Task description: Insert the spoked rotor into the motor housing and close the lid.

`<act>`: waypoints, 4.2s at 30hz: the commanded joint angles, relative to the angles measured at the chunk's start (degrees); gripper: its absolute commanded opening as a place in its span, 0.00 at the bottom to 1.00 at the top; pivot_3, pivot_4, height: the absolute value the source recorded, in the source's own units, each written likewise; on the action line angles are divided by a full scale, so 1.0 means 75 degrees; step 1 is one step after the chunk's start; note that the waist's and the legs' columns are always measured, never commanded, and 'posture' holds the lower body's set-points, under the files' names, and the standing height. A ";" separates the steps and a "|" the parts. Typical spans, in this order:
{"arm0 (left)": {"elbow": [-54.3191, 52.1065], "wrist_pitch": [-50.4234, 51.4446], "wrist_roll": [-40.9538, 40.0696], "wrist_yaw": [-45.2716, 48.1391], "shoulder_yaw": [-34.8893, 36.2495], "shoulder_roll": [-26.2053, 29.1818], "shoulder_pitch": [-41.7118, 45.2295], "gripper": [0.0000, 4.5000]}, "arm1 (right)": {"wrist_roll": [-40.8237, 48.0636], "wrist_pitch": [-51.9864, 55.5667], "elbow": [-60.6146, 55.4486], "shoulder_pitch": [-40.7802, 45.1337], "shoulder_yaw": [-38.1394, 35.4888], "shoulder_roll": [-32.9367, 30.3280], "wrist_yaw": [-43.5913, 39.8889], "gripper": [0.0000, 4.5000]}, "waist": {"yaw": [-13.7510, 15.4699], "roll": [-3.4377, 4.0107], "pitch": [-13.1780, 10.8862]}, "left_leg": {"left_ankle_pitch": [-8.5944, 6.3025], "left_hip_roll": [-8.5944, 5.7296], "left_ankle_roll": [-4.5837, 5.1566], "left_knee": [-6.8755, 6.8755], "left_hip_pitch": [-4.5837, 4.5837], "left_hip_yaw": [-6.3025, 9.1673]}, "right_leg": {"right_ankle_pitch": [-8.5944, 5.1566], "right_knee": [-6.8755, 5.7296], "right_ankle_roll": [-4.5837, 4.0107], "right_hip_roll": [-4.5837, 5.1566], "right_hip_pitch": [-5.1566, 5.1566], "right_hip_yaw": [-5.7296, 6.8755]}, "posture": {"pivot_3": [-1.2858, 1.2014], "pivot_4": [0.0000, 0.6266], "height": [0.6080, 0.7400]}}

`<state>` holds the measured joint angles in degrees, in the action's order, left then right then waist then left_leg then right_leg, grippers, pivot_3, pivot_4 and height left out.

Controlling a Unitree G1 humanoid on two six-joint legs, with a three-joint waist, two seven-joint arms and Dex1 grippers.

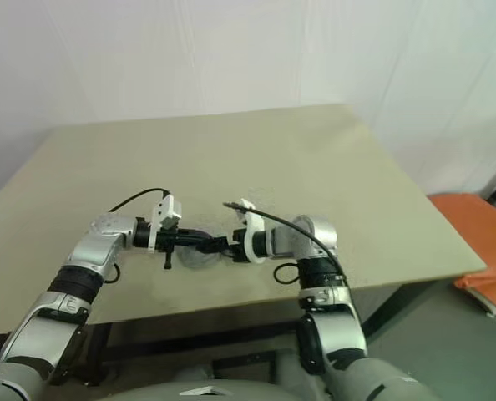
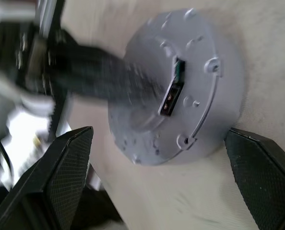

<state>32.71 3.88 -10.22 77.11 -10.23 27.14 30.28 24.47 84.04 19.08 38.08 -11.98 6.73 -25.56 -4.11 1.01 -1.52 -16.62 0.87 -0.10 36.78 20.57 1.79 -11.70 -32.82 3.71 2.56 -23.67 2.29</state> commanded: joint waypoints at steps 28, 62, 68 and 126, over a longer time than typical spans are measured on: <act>0.0888 -0.0342 0.0461 -0.0502 -0.0191 -0.0062 -0.0113 0.00 | 0.1120 0.0413 0.0218 0.0572 -0.0973 0.0173 -0.0019 0.31 | 0.0110 -0.0049 -0.0024 | 0.0021 0.0006 0.0036 -0.0055 -0.0072 -0.0022 | -0.0071 -0.0321 -0.0246 -0.0035 -0.0094 0.0102 | 0.52 0.00 1.00; 0.0830 0.4119 -0.3506 -0.4235 0.4580 -0.1116 0.1059 0.00 | 0.1504 -0.0996 0.1763 0.1320 -0.1872 -0.0471 0.0204 0.31 | 0.0216 -0.0186 -0.0125 | 0.0022 0.0002 0.0035 -0.0032 -0.0030 -0.0016 | -0.0064 -0.0324 -0.0252 -0.0026 -0.0131 0.0108 | 0.52 0.00 1.00; 0.1036 0.4842 -0.4070 -0.4680 0.5154 -0.1113 0.1158 0.00 | 0.1511 -0.1483 0.2283 0.1613 -0.1985 -0.0813 0.0129 0.31 | 0.0215 -0.0190 -0.0127 | 0.0022 -0.0007 0.0035 -0.0031 -0.0027 -0.0018 | -0.0060 -0.0323 -0.0258 -0.0017 -0.0130 0.0108 | 0.52 0.00 1.00; 0.2429 0.6449 -0.4995 -0.4783 0.5820 -0.1486 0.1433 0.47 | 0.1824 -0.3085 0.3379 0.2149 -0.2045 -0.0525 0.0094 0.31 | 0.0209 -0.0193 -0.0130 | 0.0022 -0.0015 0.0033 0.0030 -0.0023 -0.0016 | -0.0045 -0.0377 -0.0282 -0.0005 -0.0130 0.0104 | 0.52 0.00 1.00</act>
<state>51.43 51.90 -47.57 40.64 33.80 15.58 39.60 36.31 61.99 45.39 51.75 -27.80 2.31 -23.63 -2.55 -0.44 -2.50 -16.45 0.76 0.15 37.01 20.39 1.66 -12.05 -35.65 1.60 2.53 -24.65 3.08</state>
